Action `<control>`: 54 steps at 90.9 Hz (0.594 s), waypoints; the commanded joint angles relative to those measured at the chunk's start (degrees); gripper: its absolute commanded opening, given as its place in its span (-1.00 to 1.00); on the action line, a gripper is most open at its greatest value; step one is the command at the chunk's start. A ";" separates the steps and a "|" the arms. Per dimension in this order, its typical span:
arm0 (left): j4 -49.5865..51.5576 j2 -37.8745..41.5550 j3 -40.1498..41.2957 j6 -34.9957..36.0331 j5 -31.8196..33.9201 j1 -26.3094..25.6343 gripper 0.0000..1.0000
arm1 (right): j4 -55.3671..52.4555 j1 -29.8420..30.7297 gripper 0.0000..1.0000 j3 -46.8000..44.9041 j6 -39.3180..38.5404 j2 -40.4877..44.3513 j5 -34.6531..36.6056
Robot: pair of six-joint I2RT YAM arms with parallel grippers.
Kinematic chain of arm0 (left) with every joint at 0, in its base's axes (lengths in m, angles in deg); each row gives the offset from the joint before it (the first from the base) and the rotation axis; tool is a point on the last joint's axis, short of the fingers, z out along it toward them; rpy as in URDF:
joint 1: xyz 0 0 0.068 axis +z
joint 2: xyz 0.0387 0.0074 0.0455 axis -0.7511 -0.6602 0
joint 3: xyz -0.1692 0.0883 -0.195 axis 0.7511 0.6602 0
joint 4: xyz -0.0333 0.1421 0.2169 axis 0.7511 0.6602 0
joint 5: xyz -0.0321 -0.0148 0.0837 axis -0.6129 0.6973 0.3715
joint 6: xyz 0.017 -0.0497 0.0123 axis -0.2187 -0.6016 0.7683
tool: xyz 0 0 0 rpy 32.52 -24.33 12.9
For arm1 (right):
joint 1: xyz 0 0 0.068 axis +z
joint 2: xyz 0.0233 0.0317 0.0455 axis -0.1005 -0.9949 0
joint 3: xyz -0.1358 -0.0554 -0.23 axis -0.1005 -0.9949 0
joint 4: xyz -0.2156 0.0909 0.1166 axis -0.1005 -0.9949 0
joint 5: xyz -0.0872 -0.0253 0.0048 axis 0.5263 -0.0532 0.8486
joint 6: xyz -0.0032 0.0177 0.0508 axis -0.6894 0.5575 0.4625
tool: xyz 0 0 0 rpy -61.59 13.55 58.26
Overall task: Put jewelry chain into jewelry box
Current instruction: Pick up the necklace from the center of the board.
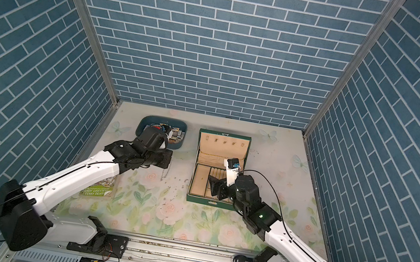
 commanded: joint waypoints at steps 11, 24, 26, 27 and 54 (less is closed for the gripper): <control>-0.31 3.20 -5.59 3.31 -0.72 -2.19 -1.00 | 13.45 0.56 0.67 -2.42 -3.09 0.47 -5.38; -0.68 3.57 -9.50 6.11 -0.88 -3.21 -1.00 | 21.39 1.92 0.65 -3.72 -4.19 -2.06 -5.64; -0.74 3.61 -10.01 6.58 -1.00 -3.35 -1.00 | 22.71 2.17 0.64 -3.91 -4.35 -2.63 -5.63; -0.84 3.62 -10.27 6.78 -1.03 -3.43 -1.00 | 23.46 2.31 0.64 -4.03 -4.43 -2.79 -5.66; -1.28 2.17 -15.71 11.36 -2.28 -6.64 -1.00 | 40.71 4.88 0.57 -5.89 -7.64 -11.89 -8.01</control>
